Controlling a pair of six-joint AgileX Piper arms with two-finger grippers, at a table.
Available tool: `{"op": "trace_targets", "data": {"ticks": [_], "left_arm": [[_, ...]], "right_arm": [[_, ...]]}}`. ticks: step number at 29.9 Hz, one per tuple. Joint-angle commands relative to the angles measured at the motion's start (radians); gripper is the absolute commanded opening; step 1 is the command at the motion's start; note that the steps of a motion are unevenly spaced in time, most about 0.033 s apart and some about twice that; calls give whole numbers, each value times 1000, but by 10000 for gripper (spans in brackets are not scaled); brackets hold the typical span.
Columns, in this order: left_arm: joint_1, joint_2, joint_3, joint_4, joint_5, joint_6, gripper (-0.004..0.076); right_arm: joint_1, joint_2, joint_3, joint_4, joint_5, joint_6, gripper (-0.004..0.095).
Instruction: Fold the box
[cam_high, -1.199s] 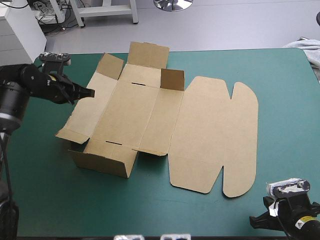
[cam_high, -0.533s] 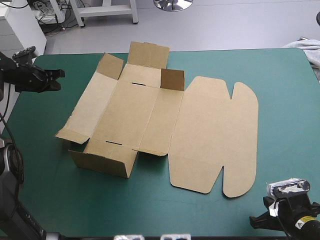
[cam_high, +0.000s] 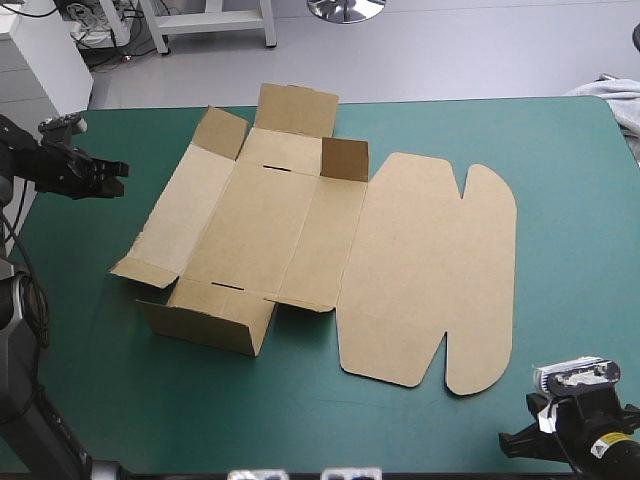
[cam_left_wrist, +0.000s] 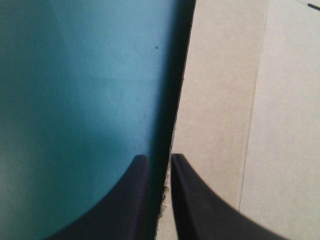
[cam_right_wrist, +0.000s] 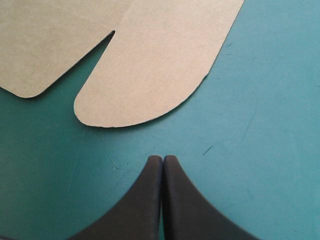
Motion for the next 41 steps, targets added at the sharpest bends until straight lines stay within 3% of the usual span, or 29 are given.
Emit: {"op": "trace_targets", "data": {"ticks": [1,4,5,11,21,41], "left_arm": [[-3,-30,-34,-55,55,-15,336],[-6,-20,-34,-44,55,-32,493],[-6,-19,-34,-37,55,-32,505],[-6,-19,-11,-40,55,-7,473],[-6,-19,185,-93,55,88,466],[-165,30,195,-184,59,146,459]], "right_arm": [[3,10,-20,8,-43,-2,-19],[3,10,-20,8,-43,-2,-19],[3,10,-20,8,-43,-2,-19],[3,10,-20,8,-49,-2,-19],[3,10,-20,6,-49,-2,-19],[3,10,-20,6,-49,-2,-19]]}}
